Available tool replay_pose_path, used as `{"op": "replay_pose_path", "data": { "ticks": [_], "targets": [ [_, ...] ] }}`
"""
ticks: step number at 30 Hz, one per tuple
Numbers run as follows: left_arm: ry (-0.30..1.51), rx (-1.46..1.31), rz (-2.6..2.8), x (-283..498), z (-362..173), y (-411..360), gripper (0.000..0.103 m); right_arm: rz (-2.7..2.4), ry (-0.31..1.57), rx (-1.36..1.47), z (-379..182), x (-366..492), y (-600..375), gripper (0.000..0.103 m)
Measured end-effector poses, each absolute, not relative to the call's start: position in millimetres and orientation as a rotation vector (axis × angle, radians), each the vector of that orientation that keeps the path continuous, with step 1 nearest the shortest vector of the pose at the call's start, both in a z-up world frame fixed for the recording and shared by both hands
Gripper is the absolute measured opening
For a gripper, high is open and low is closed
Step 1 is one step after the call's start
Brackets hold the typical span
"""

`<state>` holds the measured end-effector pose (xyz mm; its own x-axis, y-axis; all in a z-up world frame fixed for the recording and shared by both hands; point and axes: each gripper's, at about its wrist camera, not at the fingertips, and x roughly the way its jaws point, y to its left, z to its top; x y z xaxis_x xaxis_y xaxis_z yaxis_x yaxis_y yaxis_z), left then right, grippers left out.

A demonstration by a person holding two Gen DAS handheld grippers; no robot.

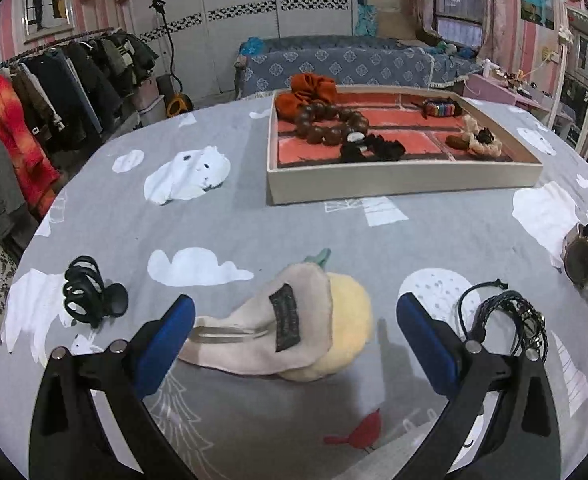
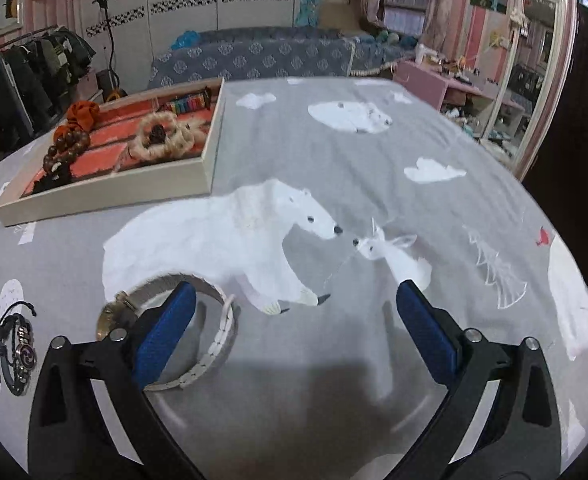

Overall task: Organize jewelry
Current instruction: 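Move left tool to the fuzzy cream hair clip while right tool approaches the white-band watch, then close left tool on the fuzzy hair clip while right tool grasps the watch band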

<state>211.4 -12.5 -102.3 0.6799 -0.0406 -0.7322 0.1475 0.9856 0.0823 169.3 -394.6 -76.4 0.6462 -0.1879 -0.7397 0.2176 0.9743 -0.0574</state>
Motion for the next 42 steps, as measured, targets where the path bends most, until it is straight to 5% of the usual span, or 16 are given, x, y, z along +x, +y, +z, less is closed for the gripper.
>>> {"op": "replay_pose_path", "data": {
  "ticks": [8, 13, 22, 27, 42],
  "targets": [
    [0.846, 0.144, -0.118, 219.5, -108.2, -13.1, 0.097, -0.206, 0.883, 0.027, -83.4, 174.2, -389.7, 0.077],
    [0.867, 0.168, -0.156, 222.6, -112.9, -18.7, 0.074, -0.154, 0.896, 0.068, -84.9, 177.2, -388.0, 0.063],
    [0.883, 0.119, -0.168, 227.1, -114.5, -9.1, 0.064, -0.123, 0.895, 0.044, -84.7, 176.2, -378.9, 0.044],
    [0.874, 0.121, -0.171, 224.9, -114.1, -10.5, 0.061, -0.074, 0.888, 0.051, -84.1, 175.7, -374.1, 0.016],
    [0.839, 0.093, -0.183, 220.6, -99.9, -8.3, 0.047, -0.053, 0.793, 0.132, -63.7, 171.0, -379.0, 0.009]
  ]
}}
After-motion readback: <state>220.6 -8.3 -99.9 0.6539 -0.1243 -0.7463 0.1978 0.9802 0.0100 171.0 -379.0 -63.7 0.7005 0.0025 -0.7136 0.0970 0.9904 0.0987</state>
